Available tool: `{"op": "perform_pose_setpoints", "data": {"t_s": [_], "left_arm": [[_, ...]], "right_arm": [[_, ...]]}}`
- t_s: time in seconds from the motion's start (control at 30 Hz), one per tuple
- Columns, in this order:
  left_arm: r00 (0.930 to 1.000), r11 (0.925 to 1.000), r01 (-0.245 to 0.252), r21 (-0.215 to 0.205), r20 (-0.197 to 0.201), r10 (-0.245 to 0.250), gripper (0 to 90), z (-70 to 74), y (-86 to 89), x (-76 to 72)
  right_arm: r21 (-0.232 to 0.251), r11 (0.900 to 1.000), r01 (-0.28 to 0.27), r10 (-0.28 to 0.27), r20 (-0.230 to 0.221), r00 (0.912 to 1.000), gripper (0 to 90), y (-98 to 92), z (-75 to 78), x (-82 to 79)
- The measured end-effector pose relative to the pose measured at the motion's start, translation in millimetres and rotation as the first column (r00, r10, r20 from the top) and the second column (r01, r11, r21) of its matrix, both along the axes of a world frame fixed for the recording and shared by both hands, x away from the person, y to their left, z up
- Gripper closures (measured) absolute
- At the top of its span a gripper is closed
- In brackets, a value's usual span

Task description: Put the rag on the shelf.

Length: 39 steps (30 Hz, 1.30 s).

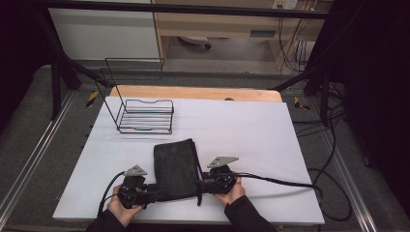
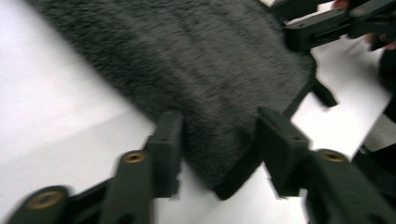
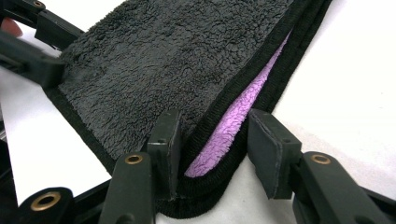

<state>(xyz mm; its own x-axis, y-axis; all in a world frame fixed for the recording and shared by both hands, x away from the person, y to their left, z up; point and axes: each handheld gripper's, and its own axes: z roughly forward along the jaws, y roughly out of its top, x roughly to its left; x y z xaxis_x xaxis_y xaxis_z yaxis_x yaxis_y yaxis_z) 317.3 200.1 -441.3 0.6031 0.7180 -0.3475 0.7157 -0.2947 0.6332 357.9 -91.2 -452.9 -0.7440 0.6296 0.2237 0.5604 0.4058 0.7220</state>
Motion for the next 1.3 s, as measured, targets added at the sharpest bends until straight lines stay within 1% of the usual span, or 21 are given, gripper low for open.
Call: {"op": "perform_pose_setpoints", "data": {"t_s": [0.1, 0.2, 0.3, 0.37, 0.4, 0.43, 0.47, 0.5, 0.53, 0.57, 0.63, 0.67, 0.7, 0.73, 0.87, 0.9, 0.93, 1.03, 1.1, 1.17, 1.3], "left_arm": [[0.9998, 0.9992, -0.006, 0.039, 0.021, 0.005, 46.6, -1.9, -7.1, -3.0], [0.9991, 0.9981, -0.016, 0.06, 0.041, 0.013, 48.7, -2.9, -9.6, -5.5], [0.9982, 0.9952, -0.026, 0.094, 0.056, 0.021, 50.9, -2.2, -13.9, -8.1], [0.9983, 0.9945, -0.028, 0.101, 0.053, 0.023, 59.1, -1.7, -15.6, -8.8], [0.9985, 0.9942, -0.028, 0.104, 0.05, 0.023, 59.1, -1.4, -16.0, -8.6], [0.9985, 0.9939, -0.032, 0.106, 0.048, 0.027, 62.4, -1.1, -16.1, -8.0], [0.9985, 0.9936, -0.035, 0.107, 0.046, 0.031, 67.4, -1.0, -16.0, -7.5], [0.9985, 0.9935, -0.038, 0.107, 0.043, 0.034, 76.0, -0.8, -15.5, -6.8], [0.9984, 0.993, -0.041, 0.111, 0.045, 0.036, 76.0, -0.6, -14.8, -6.2], [0.9983, 0.993, -0.04, 0.111, 0.046, 0.035, 78.5, -0.5, -14.6, -5.9], [0.9982, 0.9918, -0.034, 0.123, 0.054, 0.028, 83.3, 1.0, -14.9, -6.0], [0.998, 0.9913, -0.029, 0.128, 0.059, 0.022, 83.3, 1.3, -15.2, -6.2], [0.9977, 0.9909, -0.025, 0.132, 0.066, 0.017, 84.2, 1.6, -15.2, -6.4], [0.9974, 0.9906, -0.022, 0.135, 0.072, 0.012, 84.2, 2.0, -14.9, -6.7], [0.9978, 0.9913, -0.006, 0.132, 0.066, -0.003, 84.7, 4.3, -10.4, -5.1], [0.9978, 0.9908, -0.001, 0.136, 0.066, -0.008, 84.8, 4.9, -8.9, -4.8], [0.9976, 0.9903, 0.001, 0.139, 0.069, -0.011, 84.8, 5.7, -7.3, -4.8], [0.9978, 0.989, 0.008, 0.148, 0.064, -0.018, 84.8, 8.0, 0.5, -4.3], [0.9976, 0.987, 0.012, 0.16, 0.065, -0.023, 84.8, 9.2, 6.9, -4.3], [0.9971, 0.9841, 0.012, 0.177, 0.073, -0.025, 84.7, 10.2, 10.4, -5.0], [0.9963, 0.9809, 0.016, 0.194, 0.08, -0.032, 84.5, 11.0, 14.4, -6.2]], "right_arm": [[-0.006, 1.0, 0.005, -0.005, 0.004, 1.0, 56.1, -0.9, 1.1, -1.0], [-0.017, 1.0, 0.024, -0.023, 0.001, 0.9997, 55.8, -1.7, 1.1, -2.2], [-0.017, 0.999, 0.029, -0.029, -0.004, 0.9996, 56.1, -0.5, -1.2, -2.8], [-0.013, 0.999, 0.031, -0.031, -0.001, 0.9995, 56.1, -0.2, -1.8, -3.3], [-0.013, 0.999, 0.031, -0.031, -0.001, 0.9995, 56.1, -0.2, -1.8, -3.3], [-0.012, 0.999, 0.031, -0.031, -0.001, 0.9995, 56.2, -0.1, -1.9, -3.3], [-0.011, 0.999, 0.03, -0.03, -0.002, 0.9996, 56.2, -0.1, -1.7, -3.2], [-0.008, 1.0, 0.025, -0.025, 0.002, 0.9997, 55.7, -0.2, -1.2, -2.9], [-0.008, 1.0, 0.025, -0.025, 0.002, 0.9997, 55.7, -0.2, -1.2, -2.9], [-0.005, 1.0, 0.021, -0.021, 0.003, 0.9998, 55.2, -0.3, -0.4, -3.0], [0.005, 1.0, 0.023, -0.023, 0.019, 0.9996, 50.4, -1.7, 3.3, -2.8], [0.005, 1.0, 0.023, -0.023, 0.019, 0.9996, 50.4, -1.7, 3.3, -2.8], [0.012, 1.0, 0.028, -0.029, 0.036, 0.9989, 46.3, -3.6, 7.4, -2.5], [0.012, 1.0, 0.028, -0.029, 0.036, 0.9989, 46.3, -3.6, 7.4, -2.5], [0.031, 0.999, 0.028, -0.031, 0.088, 0.9956, 38.5, -8.4, 16.2, -2.5], [0.049, 0.998, 0.033, -0.038, 0.1, 0.9943, 34.8, -11.6, 18.9, -1.9], [0.049, 0.998, 0.033, -0.038, 0.1, 0.9943, 34.8, -11.6, 18.9, -1.9], [0.07, 0.996, 0.049, -0.055, 0.096, 0.9938, 30.4, -17.2, 20.7, 0.3], [0.068, 0.996, 0.057, -0.063, 0.096, 0.9933, 26.5, -21.2, 21.4, 2.0], [0.069, 0.996, 0.057, -0.064, 0.098, 0.9932, 25.1, -22.2, 21.2, 2.5], [0.062, 0.996, 0.061, -0.067, 0.098, 0.9929, 19.1, -23.4, 19.4, 4.5]]}}
